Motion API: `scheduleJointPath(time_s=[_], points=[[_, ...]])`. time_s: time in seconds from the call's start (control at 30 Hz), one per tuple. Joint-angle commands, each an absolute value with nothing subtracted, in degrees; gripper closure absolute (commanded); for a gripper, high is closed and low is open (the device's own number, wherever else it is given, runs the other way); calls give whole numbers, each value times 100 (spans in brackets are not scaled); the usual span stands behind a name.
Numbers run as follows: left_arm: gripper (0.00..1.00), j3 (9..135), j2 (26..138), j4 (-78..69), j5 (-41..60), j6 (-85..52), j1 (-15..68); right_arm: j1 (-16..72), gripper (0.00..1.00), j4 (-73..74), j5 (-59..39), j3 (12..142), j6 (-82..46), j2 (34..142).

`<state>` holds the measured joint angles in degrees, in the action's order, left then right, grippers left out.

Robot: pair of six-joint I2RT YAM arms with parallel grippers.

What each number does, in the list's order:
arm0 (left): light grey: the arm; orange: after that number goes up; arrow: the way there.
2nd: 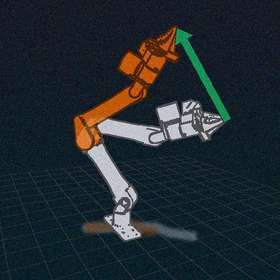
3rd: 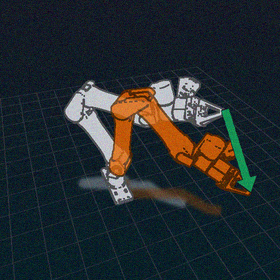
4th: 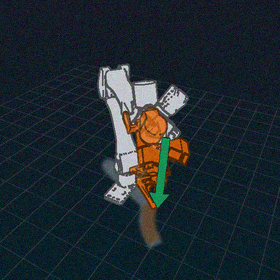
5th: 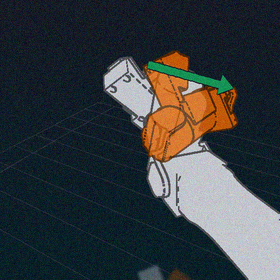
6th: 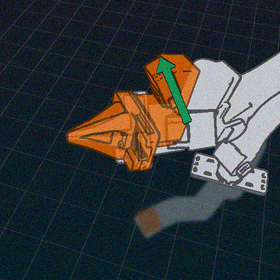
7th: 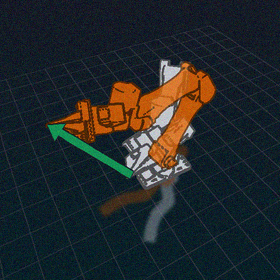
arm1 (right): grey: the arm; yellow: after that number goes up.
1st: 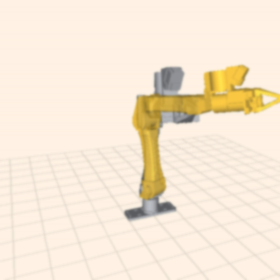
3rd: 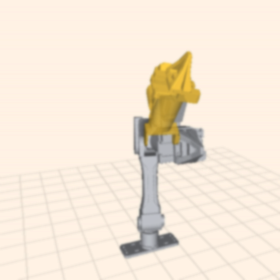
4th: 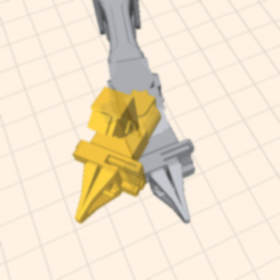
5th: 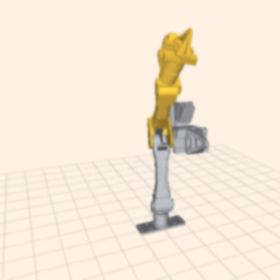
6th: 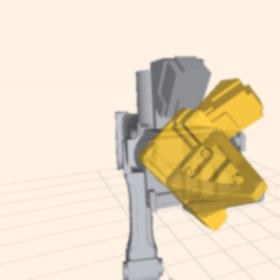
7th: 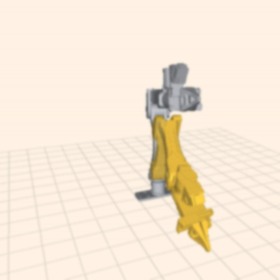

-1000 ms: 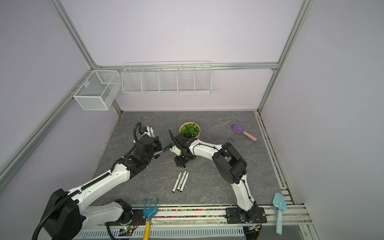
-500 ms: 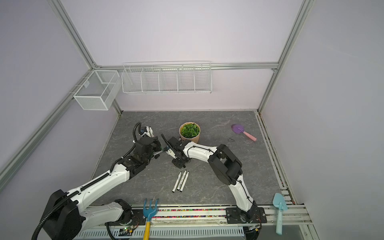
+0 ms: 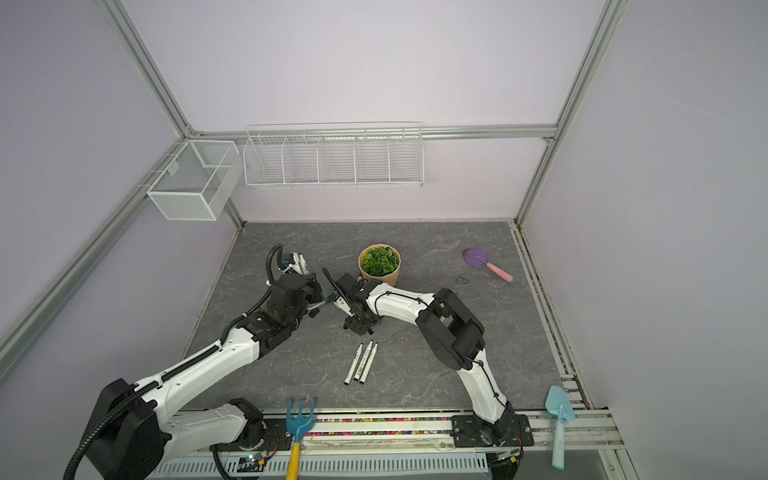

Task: Insert the pens into the pen caps
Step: 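Close the right gripper on the blue cap, then lift the blue cap and carry it toward the marker in the left gripper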

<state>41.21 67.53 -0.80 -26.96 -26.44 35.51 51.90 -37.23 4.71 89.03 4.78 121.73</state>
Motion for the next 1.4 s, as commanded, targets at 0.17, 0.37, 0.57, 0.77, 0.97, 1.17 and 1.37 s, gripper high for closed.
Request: scheduleJointPath(time_s=[0.17, 0.37, 0.57, 0.77, 0.97, 1.17, 1.37], points=[[100, 4045, 6662, -105, -2699, -2640, 3516, 5151, 64, -3964, 521, 8961, 634, 12515], [100, 4045, 6635, -132, -2690, -2596, 3518, 5151, 64, -4034, 437, 9238, 693, 12690], [100, 4051, 6586, -91, -2629, -2506, 3520, 5152, 68, -4127, 383, 9456, 716, 12858], [100, 4008, 6496, -75, -2580, -2385, 3519, 5138, 84, -4090, 352, 9468, 674, 12889], [100, 3990, 6581, -321, -1995, -2064, 3517, 4820, 92, -3282, -296, 8913, 203, 11817], [100, 4039, 6887, -916, -424, -1833, 3534, 4071, 93, -1832, -1252, 7929, -804, 9915], [100, 4183, 7312, -1406, 737, -1572, 3821, 2948, 93, 15, -2491, 6834, -2405, 8718]])
